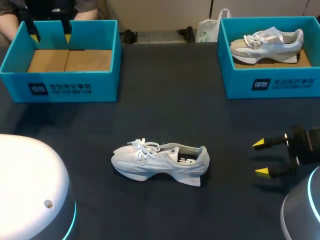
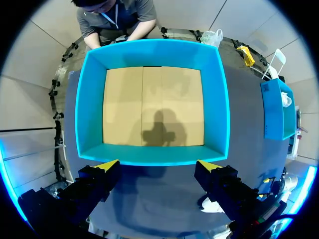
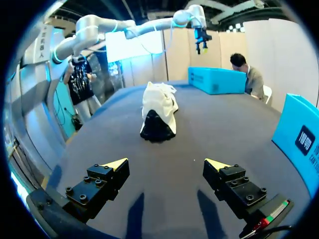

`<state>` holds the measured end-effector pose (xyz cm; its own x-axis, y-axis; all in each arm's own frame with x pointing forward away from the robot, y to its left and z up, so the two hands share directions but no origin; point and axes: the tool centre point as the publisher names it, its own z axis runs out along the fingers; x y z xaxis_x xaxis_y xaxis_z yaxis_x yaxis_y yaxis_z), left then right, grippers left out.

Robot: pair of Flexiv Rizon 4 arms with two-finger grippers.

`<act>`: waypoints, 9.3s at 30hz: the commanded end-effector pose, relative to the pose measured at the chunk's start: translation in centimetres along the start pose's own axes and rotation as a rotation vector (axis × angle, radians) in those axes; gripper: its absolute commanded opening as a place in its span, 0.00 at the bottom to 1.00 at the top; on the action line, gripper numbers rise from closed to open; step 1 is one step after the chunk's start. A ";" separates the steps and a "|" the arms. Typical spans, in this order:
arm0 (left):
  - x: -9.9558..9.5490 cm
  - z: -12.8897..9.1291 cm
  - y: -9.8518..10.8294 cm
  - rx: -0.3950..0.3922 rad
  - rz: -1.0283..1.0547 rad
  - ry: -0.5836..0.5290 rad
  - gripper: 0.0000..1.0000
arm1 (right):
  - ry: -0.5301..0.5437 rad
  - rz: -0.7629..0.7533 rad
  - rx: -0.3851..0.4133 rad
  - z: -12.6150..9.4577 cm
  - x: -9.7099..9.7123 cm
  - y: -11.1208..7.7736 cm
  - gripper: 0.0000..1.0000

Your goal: Take the shoe out of the shoebox, open the shoe tongue, remove and reinsert the insole, then place the shoe into the shoebox

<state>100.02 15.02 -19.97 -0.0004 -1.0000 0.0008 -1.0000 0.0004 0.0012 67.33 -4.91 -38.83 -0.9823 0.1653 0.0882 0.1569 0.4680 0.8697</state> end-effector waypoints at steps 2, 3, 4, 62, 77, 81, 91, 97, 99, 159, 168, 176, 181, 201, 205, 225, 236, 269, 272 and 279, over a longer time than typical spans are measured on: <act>0.0 0.0 0.0 0.000 0.000 0.000 1.00 | 0.005 0.000 -0.017 0.4 -0.4 -0.4 1.00; 0.0 0.0 0.0 0.000 0.000 0.000 1.00 | 0.005 0.000 -0.017 0.4 -0.4 -0.4 1.00; 0.0 0.0 0.0 0.000 0.000 0.000 1.00 | 0.005 0.000 -0.017 0.4 -0.4 -0.4 1.00; 0.0 0.0 0.0 0.000 0.000 0.000 1.00 | -0.179 0.073 -0.137 12.0 2.9 3.6 1.00; 0.0 0.0 0.0 0.000 0.000 0.000 1.00 | -0.156 0.063 -0.157 14.3 2.7 5.0 1.00; 0.0 0.0 0.0 0.000 0.000 0.000 1.00 | -0.140 0.061 -0.157 15.1 2.7 5.3 1.00; 0.0 0.0 0.0 0.000 0.000 0.000 1.00 | -0.137 0.059 -0.167 16.3 2.4 5.8 1.00; 0.0 0.0 0.0 0.000 0.000 0.000 1.00 | -0.130 0.055 -0.171 17.0 2.5 6.2 1.00; 0.0 0.0 0.0 0.000 0.000 0.000 1.00 | -0.128 0.054 -0.171 17.2 2.5 6.4 1.00; 0.0 0.0 0.0 0.000 0.000 0.000 1.00 | 0.123 -0.026 -0.152 18.9 -0.3 6.4 0.00; 0.0 0.0 0.0 0.000 0.000 0.000 1.00 | 0.090 -0.031 -0.134 18.9 0.5 6.8 0.00; 0.0 0.0 0.0 0.000 0.000 0.000 1.00 | 0.083 -0.026 -0.133 18.9 0.5 6.8 0.00; 0.0 0.0 0.0 0.000 0.000 0.000 1.00 | 0.083 -0.026 -0.133 18.9 0.5 6.8 0.00; 8.6 -2.0 9.7 0.094 -0.072 0.005 1.00 | 0.083 -0.026 -0.133 18.9 0.5 6.8 0.00; 11.0 -2.4 11.8 0.095 -0.061 0.013 1.00 | 0.083 -0.026 -0.133 18.9 0.5 6.8 0.00; 14.0 -0.7 16.0 -0.016 -0.022 0.038 1.00 | 0.083 -0.026 -0.133 18.9 0.5 6.8 0.00; 18.6 0.7 21.2 -0.021 0.082 0.035 1.00 | 0.083 -0.026 -0.133 18.9 0.5 6.8 0.00; 28.9 2.9 28.0 -0.047 0.136 0.040 1.00 | 0.083 -0.026 -0.133 18.9 0.5 6.8 0.00; 29.7 3.6 27.8 -0.074 0.134 0.019 1.00 | 0.083 -0.026 -0.133 18.9 0.5 6.8 0.00; 32.3 5.1 27.4 -0.154 0.104 -0.001 1.00 | 0.083 -0.026 -0.133 18.9 0.5 6.8 0.00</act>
<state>71.61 -15.05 -24.00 -0.1096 -0.9932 0.0391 -0.9875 0.1133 0.1100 69.90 14.61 -42.06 -0.9920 0.0793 0.0986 0.1202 0.3468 0.9302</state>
